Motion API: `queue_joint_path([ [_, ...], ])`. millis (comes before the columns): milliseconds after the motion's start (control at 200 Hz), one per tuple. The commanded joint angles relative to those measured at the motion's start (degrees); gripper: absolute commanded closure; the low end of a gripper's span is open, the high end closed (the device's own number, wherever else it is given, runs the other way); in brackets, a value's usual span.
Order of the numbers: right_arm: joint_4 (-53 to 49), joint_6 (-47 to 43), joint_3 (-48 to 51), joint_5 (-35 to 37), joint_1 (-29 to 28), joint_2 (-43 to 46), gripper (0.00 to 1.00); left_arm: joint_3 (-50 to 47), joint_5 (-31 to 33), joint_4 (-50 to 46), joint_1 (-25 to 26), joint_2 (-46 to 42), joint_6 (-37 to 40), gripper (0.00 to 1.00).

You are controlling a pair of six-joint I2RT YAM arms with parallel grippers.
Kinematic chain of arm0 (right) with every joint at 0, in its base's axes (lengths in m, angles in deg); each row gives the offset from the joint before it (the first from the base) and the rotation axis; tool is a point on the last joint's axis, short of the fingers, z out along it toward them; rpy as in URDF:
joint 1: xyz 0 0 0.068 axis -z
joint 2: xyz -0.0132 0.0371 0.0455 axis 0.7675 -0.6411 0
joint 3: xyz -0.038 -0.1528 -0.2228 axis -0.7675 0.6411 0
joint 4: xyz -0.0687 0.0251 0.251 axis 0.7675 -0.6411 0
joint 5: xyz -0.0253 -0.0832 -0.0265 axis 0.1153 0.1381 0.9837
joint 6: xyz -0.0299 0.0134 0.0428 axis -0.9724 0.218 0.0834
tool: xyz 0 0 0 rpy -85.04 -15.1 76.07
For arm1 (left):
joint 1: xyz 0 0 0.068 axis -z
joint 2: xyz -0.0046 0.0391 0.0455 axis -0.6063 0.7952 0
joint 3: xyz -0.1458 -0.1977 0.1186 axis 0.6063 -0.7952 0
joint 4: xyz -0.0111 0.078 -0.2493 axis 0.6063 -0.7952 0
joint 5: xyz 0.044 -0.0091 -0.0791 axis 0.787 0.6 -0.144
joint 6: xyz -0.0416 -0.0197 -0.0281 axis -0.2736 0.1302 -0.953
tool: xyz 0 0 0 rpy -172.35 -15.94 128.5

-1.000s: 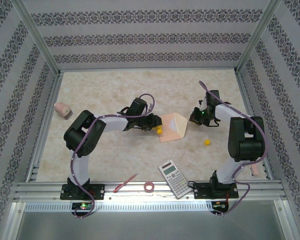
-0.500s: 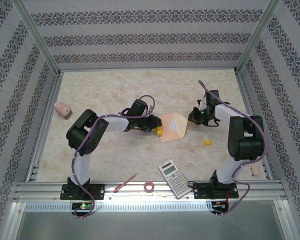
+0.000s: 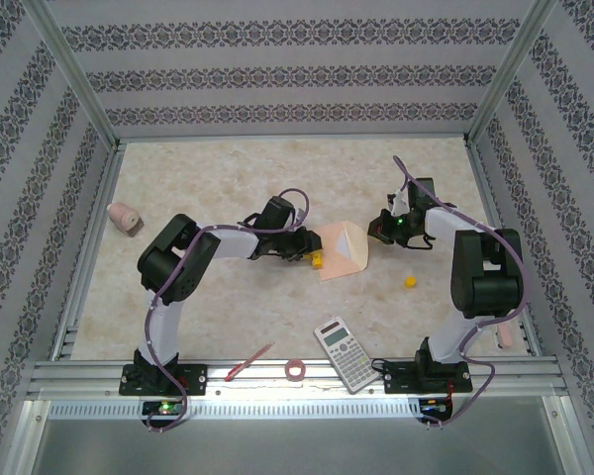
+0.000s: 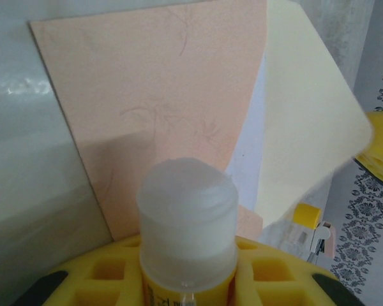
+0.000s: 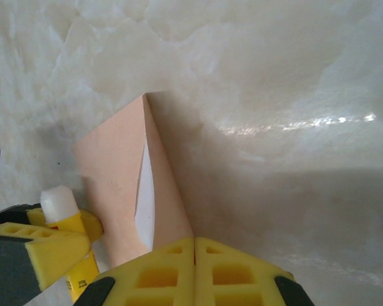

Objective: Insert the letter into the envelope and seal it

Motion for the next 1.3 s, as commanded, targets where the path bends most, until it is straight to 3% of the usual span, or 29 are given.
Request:
queue_joint_path([
  [0,2.1,-1.4,1.2,-3.6,-0.6,-0.1,1.0,2.3,0.3,-1.1,0.2,1.4,1.4,1.0],
  [195,3.8,-1.8,1.4,-7.7,-1.3,-0.8,1.0,3.9,-0.3,-2.7,-0.4,2.0,2.8,1.0],
  [1294,7.6,2.0,0.3,-7.7,-10.6,-6.6,1.0,5.9,-1.5,-5.0,-1.4,3.6,5.2,1.0],
])
